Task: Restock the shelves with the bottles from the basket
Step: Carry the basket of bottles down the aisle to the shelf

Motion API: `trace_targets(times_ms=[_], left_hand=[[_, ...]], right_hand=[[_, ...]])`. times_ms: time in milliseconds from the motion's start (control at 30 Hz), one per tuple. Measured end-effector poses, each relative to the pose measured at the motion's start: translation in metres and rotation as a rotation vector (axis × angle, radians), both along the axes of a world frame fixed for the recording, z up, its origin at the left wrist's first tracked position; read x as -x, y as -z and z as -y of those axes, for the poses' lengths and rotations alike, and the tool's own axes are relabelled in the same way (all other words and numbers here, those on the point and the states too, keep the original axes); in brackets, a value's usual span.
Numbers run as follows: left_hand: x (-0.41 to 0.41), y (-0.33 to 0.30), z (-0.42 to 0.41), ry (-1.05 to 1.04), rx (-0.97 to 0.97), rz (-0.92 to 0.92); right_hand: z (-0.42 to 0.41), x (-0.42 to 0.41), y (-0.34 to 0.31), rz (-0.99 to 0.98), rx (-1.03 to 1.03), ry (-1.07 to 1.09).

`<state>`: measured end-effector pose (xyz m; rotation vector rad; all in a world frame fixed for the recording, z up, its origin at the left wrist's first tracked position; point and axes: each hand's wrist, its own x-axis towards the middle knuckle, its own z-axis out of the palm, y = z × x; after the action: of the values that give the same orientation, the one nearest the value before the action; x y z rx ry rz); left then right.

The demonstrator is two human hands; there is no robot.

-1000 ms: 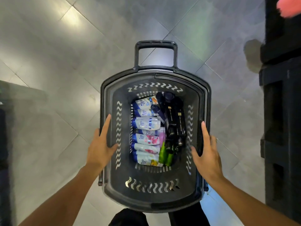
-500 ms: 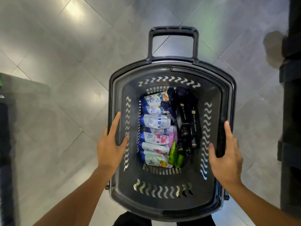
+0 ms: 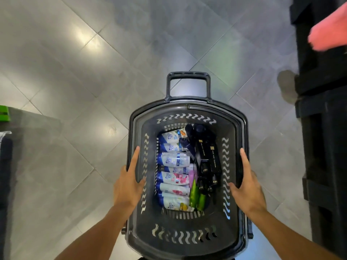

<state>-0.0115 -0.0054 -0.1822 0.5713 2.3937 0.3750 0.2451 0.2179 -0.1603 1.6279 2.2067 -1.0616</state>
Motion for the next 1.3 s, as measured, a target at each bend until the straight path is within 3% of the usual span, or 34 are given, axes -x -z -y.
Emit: trace_targets(times_ms=[167, 333, 833, 1300], left_hand=[[0.011, -0.021, 0.001, 0.032, 0.043, 0.029], [0.011, -0.080, 0.002, 0.094, 0.090, 0.040], [0.013, -0.315, 0.065, 0.130, -0.022, 0.059], [0.101, -0.406, 0.064, 0.208, -0.180, 0.040]], right_hand=[[-0.014, -0.001, -0.023, 0.028, 0.005, -0.043], [-0.010, -0.008, -0.079, 0.035, 0.067, -0.034], [0.064, -0.016, -0.340, -0.008, -0.046, 0.012], [0.067, 0.052, -0.426, -0.077, -0.062, 0.032]])
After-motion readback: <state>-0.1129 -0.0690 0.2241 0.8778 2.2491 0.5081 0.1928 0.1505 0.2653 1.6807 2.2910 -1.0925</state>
